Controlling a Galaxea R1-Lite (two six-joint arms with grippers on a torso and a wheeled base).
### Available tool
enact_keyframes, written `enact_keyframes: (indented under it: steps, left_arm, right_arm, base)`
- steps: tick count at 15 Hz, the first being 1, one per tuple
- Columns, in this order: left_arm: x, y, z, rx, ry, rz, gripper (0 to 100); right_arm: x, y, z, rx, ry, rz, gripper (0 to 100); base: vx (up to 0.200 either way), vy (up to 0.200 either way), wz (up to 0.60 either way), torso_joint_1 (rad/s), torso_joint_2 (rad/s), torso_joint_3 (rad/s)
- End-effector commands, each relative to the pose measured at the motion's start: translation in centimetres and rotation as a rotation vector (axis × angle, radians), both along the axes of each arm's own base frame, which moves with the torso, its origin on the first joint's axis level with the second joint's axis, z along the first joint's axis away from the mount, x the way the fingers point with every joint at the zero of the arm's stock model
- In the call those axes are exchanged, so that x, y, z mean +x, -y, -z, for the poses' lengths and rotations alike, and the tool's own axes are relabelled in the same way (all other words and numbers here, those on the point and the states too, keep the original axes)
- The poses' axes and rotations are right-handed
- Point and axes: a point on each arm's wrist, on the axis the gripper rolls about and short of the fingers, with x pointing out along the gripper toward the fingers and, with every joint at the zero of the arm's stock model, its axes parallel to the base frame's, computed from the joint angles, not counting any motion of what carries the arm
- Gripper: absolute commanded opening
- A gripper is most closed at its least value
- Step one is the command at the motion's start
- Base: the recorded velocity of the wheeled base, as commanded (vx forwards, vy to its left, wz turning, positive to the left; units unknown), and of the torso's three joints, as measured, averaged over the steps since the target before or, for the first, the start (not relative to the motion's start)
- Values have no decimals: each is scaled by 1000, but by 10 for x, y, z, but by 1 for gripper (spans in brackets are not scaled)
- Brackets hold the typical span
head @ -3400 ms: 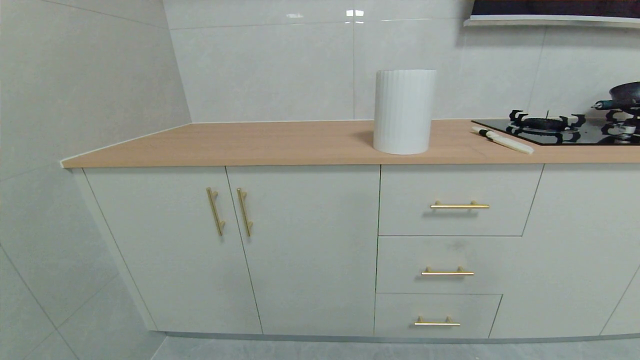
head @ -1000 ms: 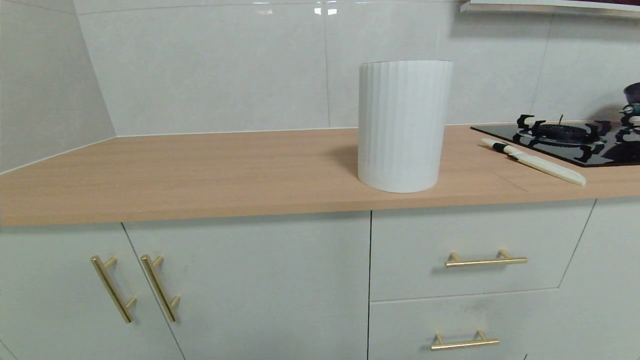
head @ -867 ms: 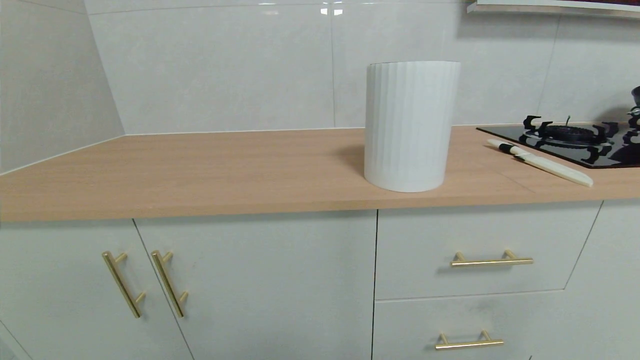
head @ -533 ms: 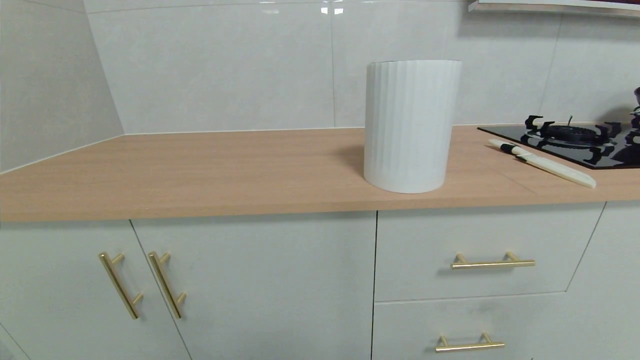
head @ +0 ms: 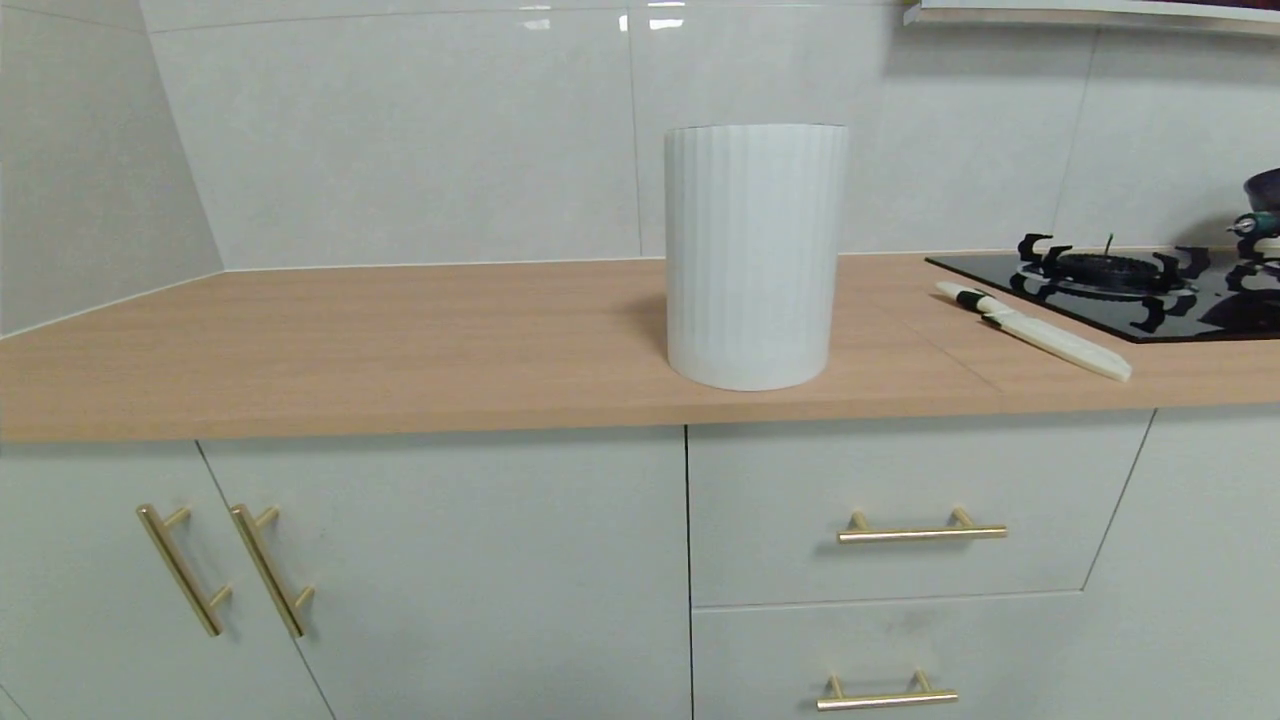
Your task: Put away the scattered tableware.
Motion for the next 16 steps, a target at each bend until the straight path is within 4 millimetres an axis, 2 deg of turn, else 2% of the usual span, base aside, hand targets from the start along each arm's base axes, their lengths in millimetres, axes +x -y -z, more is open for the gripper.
enact_keyframes:
  steps: [1,4,16]
  left_arm:
    - [0,0,0,0,0,0,100]
    - [0,0,0,0,0,0,100]
    - [0,0,0,0,0,0,100]
  right_arm:
    - [0,0,0,0,-1,-2,100]
    - [0,0,0,0,-1,-2,100]
    - [0,0,0,-2,-1,-3,100]
  base:
    - [0,0,0,0,0,0]
    - [200,0,0,-2,4,2]
    - [0,0,0,5,-18,-14]
